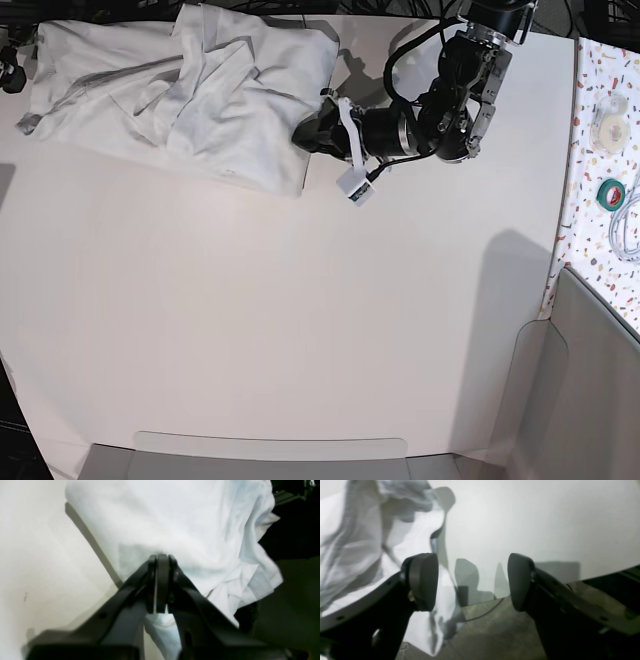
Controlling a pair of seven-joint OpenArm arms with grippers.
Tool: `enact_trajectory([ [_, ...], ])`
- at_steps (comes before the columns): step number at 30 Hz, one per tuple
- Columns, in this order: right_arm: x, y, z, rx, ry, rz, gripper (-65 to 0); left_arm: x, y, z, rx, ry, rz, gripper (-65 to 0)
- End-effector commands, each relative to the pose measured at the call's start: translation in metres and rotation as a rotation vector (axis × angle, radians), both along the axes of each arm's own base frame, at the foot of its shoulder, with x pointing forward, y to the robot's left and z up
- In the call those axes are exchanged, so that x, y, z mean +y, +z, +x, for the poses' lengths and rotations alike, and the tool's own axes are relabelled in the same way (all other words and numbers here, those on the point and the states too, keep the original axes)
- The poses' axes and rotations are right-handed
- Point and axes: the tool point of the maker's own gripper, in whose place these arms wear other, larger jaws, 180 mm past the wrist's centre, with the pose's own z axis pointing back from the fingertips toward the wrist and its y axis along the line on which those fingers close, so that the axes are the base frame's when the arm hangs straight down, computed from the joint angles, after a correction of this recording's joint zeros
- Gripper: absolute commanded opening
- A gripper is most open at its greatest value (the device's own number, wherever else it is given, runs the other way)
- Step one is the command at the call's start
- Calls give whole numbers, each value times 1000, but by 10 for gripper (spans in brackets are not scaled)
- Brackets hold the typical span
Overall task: Layout the t-shirt on the table in an organized manner, then fold the t-shirt properly
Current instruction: 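Move the right gripper to the shirt's side and grasp its edge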
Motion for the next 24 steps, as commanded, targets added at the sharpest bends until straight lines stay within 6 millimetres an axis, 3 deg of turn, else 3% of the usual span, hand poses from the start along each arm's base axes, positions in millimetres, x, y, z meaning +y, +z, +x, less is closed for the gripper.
enact_trajectory([
  [1,-4,10,4,-22,21,-21,-226,-4,15,9,-43,11,-47,-638],
  [9,48,-20,18,11,150,100,-226,-5,15,9,-44,16,-54,-638],
  [15,63,-29,19,34,186,129,-226,-3,14,10,-42,19,-51,-638],
  [24,100,-52,16,69,241,208,-225,-4,14,9,-41,14,-50,-638],
])
